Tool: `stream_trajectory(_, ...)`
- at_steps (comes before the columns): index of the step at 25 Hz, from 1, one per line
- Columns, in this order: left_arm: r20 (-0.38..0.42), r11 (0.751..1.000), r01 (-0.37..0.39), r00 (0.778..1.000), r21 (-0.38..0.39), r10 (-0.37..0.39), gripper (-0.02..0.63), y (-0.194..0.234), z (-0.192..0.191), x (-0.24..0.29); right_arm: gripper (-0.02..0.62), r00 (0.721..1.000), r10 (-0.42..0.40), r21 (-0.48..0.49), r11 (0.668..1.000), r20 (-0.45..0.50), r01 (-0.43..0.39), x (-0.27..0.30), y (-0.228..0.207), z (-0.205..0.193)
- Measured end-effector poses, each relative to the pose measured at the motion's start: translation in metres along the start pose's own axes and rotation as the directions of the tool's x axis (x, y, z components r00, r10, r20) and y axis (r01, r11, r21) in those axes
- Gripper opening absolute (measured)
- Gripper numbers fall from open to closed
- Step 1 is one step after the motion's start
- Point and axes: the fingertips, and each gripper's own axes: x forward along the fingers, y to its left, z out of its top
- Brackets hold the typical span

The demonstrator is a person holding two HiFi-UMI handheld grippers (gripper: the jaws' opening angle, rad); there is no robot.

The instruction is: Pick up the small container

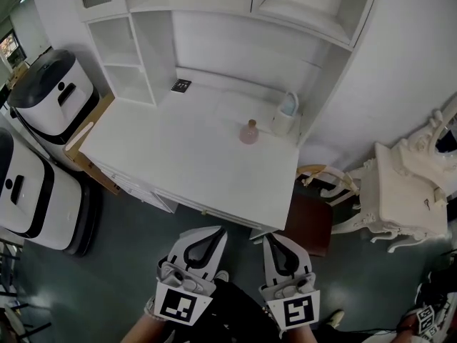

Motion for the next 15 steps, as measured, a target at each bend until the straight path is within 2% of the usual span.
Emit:
stream_trajectory(7, -0.009, 1.000, 0.010, 1.000, 0.000, -0.010, 0.002, 0.004, -0.007, 0.018, 0.002, 1.000, -0.004, 0.015, 1.000, -0.019, 0.004, 0.009, -0.010, -0.010)
stream_trajectory(15, 0.018, 0.999, 0.039, 0.999, 0.008, -0.039, 0.002, 0.025, -0.014, 0.051, 0.002, 0.999, -0.041, -0.001, 0.999, -0.030, 0.041, 0.034, -0.032, -0.013)
